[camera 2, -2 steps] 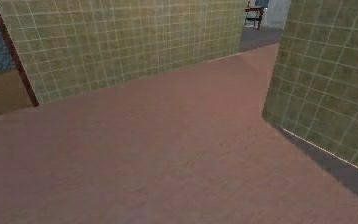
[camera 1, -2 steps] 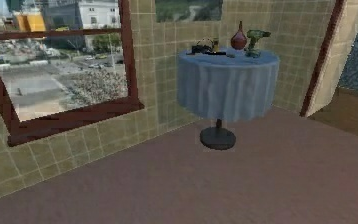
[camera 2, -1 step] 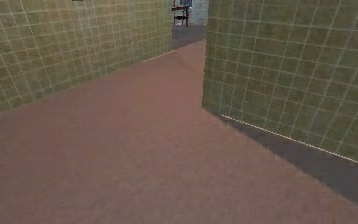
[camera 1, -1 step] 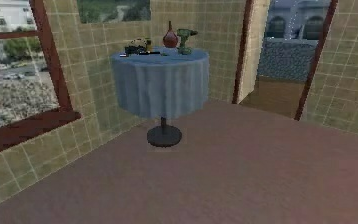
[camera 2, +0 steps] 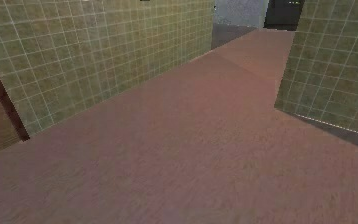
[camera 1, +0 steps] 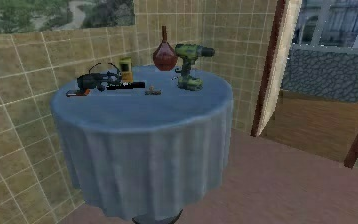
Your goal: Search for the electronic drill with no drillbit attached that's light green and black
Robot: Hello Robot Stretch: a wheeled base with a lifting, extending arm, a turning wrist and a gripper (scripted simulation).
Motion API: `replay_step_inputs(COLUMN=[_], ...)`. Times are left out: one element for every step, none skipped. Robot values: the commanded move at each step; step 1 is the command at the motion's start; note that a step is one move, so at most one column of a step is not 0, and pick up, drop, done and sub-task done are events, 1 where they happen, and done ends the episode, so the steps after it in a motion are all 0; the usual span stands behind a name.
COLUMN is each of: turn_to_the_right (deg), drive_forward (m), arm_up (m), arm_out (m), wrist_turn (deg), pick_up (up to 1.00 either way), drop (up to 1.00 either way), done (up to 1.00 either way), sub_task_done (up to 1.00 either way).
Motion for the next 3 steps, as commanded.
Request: replay_step_inputs(turn_to_the_right=[3.0, 0.0, 0.0], drive_forward=[0.00, 0.20, 0.00], arm_up=[0.00, 0.00, 0.00], arm_out=[0.00, 0.00, 0.00], wrist_turn=[0.0, 0.0, 0.0], pick_up=[0.00, 0.00, 0.00], drop=[0.00, 0.00, 0.00], done=[0.00, 0.00, 1.00], sub_task_done=[0.00, 0.00, 0.00])
